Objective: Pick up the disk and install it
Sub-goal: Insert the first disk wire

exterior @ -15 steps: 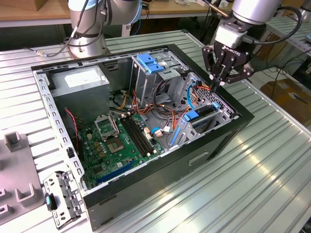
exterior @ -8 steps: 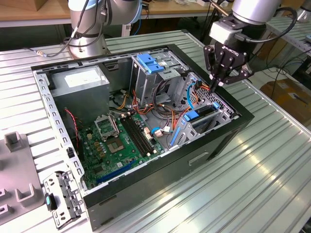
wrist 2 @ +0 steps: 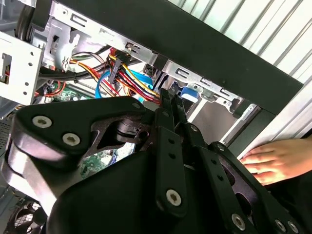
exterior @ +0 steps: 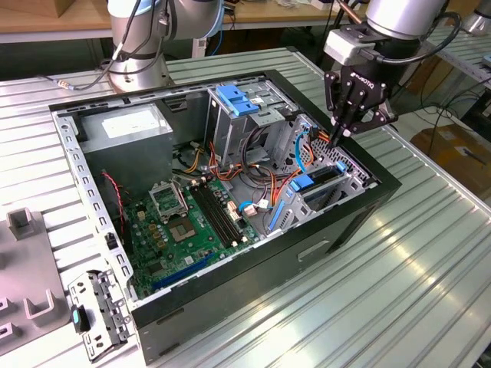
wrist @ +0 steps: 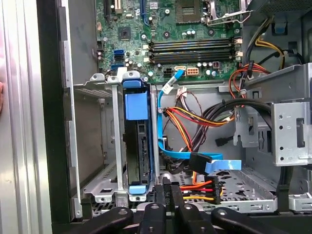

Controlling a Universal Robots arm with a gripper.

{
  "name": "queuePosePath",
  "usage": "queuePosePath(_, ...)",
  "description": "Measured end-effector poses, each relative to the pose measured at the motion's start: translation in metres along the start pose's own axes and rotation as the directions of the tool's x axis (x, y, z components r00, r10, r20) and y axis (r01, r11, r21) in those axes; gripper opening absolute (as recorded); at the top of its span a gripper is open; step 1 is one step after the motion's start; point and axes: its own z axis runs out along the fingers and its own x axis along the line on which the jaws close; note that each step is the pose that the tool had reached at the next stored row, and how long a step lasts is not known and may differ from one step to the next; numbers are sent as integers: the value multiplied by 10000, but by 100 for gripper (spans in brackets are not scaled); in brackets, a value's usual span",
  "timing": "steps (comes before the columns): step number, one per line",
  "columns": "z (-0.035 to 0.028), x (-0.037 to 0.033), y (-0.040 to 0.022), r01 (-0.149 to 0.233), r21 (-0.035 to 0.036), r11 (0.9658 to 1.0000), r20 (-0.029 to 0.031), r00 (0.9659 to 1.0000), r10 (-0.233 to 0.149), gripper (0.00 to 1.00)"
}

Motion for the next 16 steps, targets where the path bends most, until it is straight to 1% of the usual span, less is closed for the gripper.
queuePosePath(11,2,0,0,-17,-1,10000,0,10000,17,16)
queuePosePath(12,6,-1,0,-65,-4,10000,3,10000,65,16)
queuePosePath(16,22,-1,0,-529,-27,9986,-11,9986,529,16)
